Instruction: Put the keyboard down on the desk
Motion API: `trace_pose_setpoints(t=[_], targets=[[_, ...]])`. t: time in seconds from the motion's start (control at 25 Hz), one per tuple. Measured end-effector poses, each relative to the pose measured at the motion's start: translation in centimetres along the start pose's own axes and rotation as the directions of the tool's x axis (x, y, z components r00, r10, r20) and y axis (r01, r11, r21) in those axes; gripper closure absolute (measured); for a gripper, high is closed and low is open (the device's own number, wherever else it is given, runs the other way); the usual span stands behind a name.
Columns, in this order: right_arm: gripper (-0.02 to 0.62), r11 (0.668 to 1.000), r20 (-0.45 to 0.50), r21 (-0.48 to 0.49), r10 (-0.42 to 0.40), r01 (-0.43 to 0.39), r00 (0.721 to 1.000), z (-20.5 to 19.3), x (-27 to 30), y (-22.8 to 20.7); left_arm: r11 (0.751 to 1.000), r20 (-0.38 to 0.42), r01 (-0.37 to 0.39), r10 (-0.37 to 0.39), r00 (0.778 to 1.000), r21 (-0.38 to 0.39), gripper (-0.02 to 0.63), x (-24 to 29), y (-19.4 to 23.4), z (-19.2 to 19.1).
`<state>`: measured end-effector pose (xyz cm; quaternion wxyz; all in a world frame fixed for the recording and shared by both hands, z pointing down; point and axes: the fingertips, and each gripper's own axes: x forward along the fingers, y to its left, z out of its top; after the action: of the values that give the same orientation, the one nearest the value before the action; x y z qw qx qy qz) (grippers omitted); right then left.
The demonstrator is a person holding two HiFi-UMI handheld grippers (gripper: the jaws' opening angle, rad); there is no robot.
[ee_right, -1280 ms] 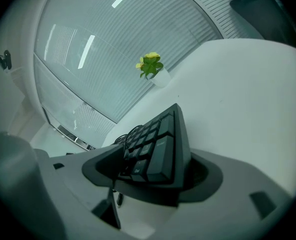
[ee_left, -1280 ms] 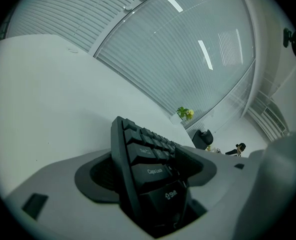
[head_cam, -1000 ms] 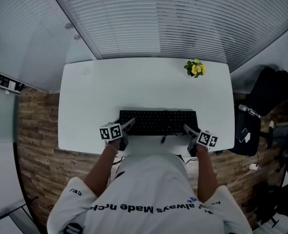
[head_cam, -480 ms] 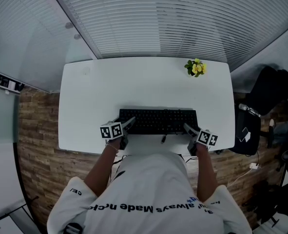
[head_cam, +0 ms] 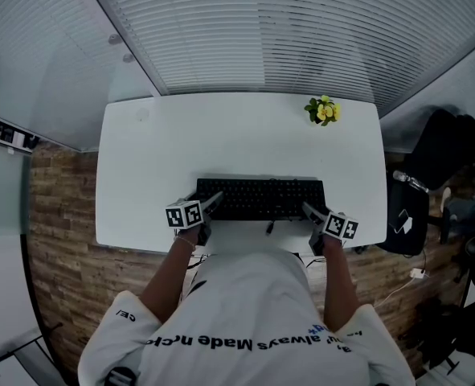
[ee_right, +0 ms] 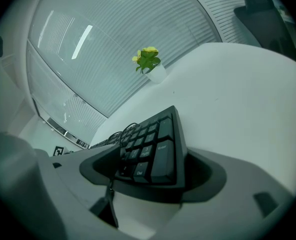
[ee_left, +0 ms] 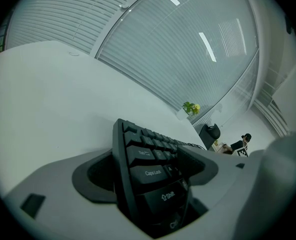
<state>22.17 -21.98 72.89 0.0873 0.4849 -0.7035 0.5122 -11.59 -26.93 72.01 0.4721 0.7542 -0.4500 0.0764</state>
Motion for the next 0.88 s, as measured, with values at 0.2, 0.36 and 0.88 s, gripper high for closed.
trace_pose_setpoints(t=[0.2,0.36,0.88], targets=[[0.202,0.999,-0.010,-0.033,-0.026,0.026,1.000,-0.24,0.05,-0.09,0.999,-0.002,-0.020,0.020,1.000,0.028,0.224,-0.14,0.30,-0.07],[0.199,0.998,-0.008,-0.042,-0.039,0.039,0.999,-0.23,0.00,-0.18,0.998,0.001,-0.038,0.038,0.999,0.048,0.219,-0.21,0.35,-0.02],[0.184,0.986,-0.007,-0.108,-0.125,0.124,0.992,-0.55,-0.18,-0.75,0.992,-0.001,-0.076,0.076,0.997,0.105,0.212,-0.36,0.58,-0.09]])
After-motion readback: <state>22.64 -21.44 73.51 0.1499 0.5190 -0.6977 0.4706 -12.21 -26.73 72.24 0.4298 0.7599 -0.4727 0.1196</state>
